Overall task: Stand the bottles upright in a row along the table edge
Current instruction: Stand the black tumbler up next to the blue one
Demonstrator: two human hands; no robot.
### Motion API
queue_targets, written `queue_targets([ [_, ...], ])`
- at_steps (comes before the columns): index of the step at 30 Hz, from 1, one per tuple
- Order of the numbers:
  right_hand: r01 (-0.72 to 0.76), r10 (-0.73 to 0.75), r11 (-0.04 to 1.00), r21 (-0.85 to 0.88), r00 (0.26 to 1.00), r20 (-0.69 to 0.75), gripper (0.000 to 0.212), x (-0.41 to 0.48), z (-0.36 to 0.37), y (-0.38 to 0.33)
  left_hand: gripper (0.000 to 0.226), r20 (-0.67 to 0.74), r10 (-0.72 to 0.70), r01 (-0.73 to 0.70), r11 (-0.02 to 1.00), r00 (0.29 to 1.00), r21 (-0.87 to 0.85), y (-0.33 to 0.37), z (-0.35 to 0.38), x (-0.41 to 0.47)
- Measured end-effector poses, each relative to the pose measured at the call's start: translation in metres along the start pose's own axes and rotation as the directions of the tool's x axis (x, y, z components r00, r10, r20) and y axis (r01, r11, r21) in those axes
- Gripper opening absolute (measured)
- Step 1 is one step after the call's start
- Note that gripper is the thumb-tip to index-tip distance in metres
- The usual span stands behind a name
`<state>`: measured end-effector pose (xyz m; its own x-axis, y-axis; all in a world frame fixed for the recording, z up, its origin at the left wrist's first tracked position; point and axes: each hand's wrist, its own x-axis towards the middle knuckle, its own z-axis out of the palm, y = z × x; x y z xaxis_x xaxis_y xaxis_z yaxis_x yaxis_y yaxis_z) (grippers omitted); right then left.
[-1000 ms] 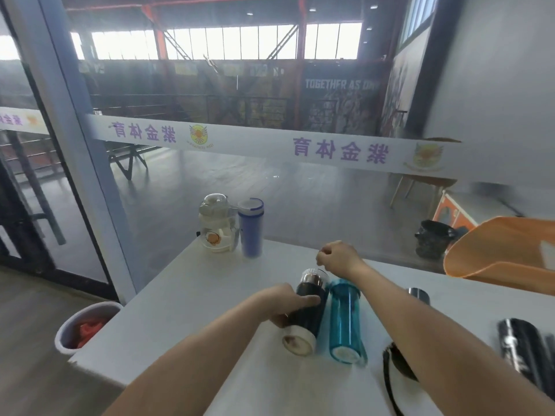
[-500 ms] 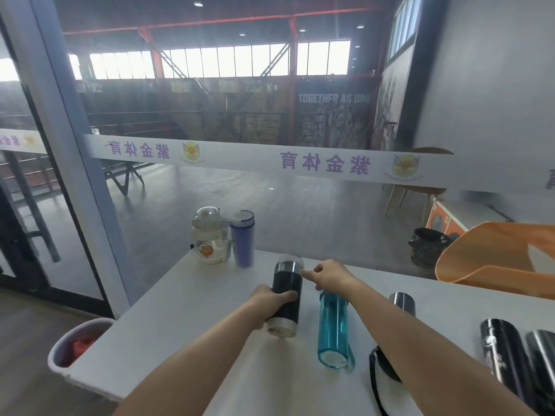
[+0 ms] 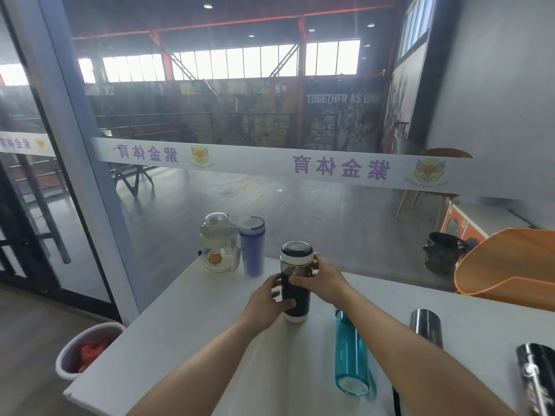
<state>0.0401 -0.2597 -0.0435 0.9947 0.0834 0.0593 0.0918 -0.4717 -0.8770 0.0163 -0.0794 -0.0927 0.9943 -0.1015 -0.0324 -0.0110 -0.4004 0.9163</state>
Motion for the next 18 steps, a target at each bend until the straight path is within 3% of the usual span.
queue_targets([
  [4, -0.018, 0.019, 0.996, 0.086, 1.000, -0.007, 0.068, 0.019, 0.009, 0.001, 0.064, -0.031, -0.035, 0.044, 0.924, 0.999, 0.381, -0.015, -0.030, 0.011],
  [8, -0.010, 0.010, 0.993, 0.120, 1.000, -0.006, 0.073, 0.045, 0.018, 0.003, 0.065, -0.003, -0.104, 0.086, 0.799, 0.995, 0.595, -0.036, -0.054, 0.022],
  [14, 0.016, -0.012, 0.994, 0.104, 0.999, -0.033, 0.071, 0.083, 0.032, 0.003, 0.066, 0.040, -0.129, 0.062, 0.697, 0.991, 0.714, -0.053, -0.062, 0.037],
  [18, 0.012, -0.009, 0.995, 0.095, 0.999, -0.036, 0.072, 0.103, 0.039, 0.003, 0.063, 0.048, -0.117, 0.047, 0.694, 0.992, 0.718, -0.059, -0.063, 0.043],
])
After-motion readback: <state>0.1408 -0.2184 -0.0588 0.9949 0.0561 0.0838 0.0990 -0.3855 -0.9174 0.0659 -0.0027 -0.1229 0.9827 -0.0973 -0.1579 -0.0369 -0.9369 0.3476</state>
